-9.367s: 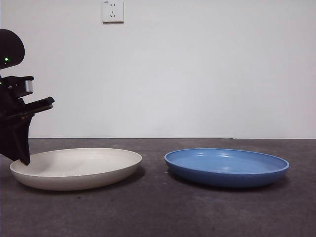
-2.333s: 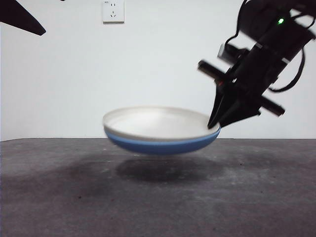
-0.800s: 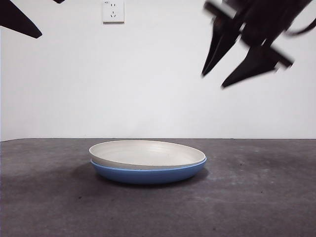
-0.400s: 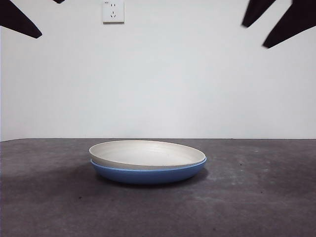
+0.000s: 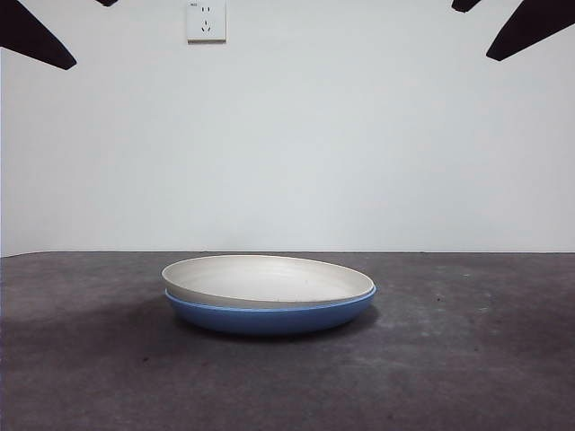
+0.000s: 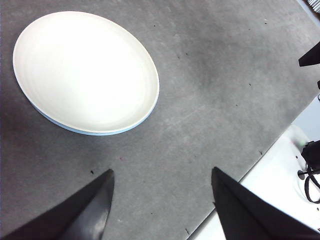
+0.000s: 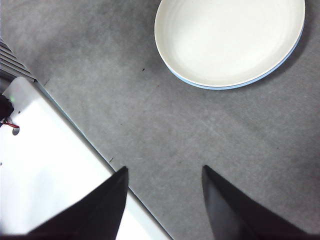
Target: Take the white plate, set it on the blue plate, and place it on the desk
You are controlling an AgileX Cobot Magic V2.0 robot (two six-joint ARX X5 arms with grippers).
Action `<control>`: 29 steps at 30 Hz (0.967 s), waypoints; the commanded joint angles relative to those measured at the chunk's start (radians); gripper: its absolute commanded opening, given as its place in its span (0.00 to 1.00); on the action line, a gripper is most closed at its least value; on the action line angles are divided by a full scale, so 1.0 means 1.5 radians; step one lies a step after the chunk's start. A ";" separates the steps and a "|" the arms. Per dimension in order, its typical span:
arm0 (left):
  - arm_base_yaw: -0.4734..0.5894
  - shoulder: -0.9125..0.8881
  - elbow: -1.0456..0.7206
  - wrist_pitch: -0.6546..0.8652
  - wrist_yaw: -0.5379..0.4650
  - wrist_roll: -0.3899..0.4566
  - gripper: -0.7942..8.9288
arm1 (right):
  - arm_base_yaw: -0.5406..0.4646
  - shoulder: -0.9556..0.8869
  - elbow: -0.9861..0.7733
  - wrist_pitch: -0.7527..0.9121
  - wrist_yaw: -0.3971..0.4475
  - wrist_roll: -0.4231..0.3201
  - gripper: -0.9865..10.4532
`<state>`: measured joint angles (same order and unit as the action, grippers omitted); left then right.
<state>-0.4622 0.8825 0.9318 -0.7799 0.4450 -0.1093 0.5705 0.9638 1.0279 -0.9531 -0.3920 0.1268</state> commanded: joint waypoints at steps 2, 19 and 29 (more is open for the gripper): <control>-0.003 0.004 0.006 0.005 0.003 0.013 0.40 | 0.006 0.006 0.013 0.006 0.000 -0.010 0.29; -0.003 0.004 0.006 0.006 0.003 0.013 0.09 | 0.006 0.006 0.013 0.007 0.000 -0.022 0.09; -0.003 0.004 0.006 0.006 0.003 0.013 0.09 | 0.006 0.006 0.013 0.007 0.000 -0.022 0.09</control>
<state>-0.4622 0.8825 0.9318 -0.7795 0.4450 -0.1020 0.5709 0.9638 1.0279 -0.9524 -0.3920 0.1040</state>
